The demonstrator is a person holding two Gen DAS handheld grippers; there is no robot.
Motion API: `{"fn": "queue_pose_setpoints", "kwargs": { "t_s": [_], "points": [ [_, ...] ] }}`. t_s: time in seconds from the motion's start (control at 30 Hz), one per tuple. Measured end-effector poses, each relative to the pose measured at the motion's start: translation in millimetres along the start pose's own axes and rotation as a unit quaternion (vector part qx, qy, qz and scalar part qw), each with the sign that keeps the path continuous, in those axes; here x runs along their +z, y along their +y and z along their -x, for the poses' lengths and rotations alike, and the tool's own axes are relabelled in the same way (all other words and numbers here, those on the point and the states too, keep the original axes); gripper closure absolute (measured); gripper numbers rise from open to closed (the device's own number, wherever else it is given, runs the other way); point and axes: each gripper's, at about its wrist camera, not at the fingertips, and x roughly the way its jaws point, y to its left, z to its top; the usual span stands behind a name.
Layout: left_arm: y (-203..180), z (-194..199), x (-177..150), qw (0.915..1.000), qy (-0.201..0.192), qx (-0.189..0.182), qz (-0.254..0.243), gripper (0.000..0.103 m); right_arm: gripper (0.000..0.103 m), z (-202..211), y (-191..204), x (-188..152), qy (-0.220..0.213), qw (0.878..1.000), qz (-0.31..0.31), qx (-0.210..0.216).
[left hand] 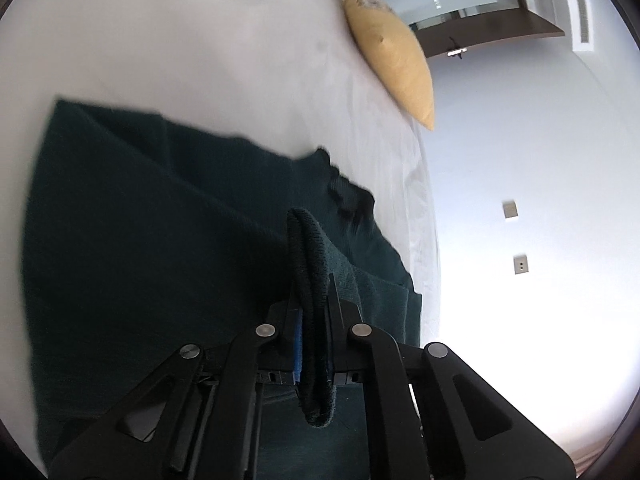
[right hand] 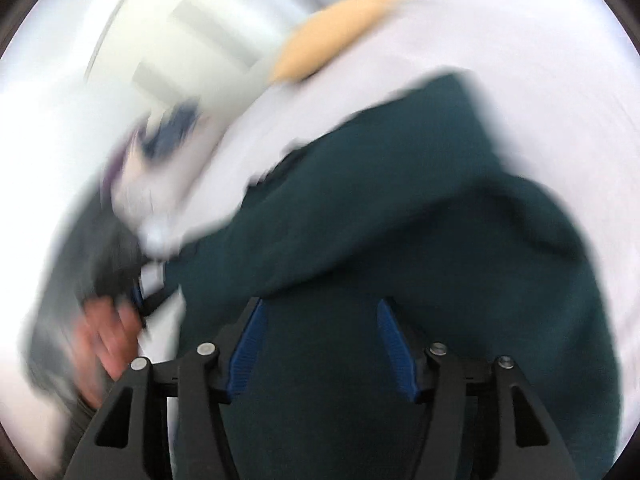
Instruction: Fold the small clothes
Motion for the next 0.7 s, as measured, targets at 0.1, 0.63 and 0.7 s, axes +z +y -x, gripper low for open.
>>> {"fn": "queue_pose_setpoints", "kwargs": {
  "t_s": [0.1,0.63,0.7],
  "points": [
    [1.2,14.3,-0.1,0.9999,-0.011,0.000,-0.002,0.097,0.042,7.8,-23.4,12.6,-0.028,0.996,-0.081,0.031],
    [46.9,-5.5,-14.7,0.9995,0.016,0.017,0.021,0.097,0.036,-16.5,-24.0,30.0,-0.040,0.980,-0.174,0.084],
    [49.4,-5.2,-14.6,0.9995,0.017,0.019,0.019,0.097,0.036,-12.9,-23.6,34.9,-0.057,0.982,-0.168,0.070]
  ]
}}
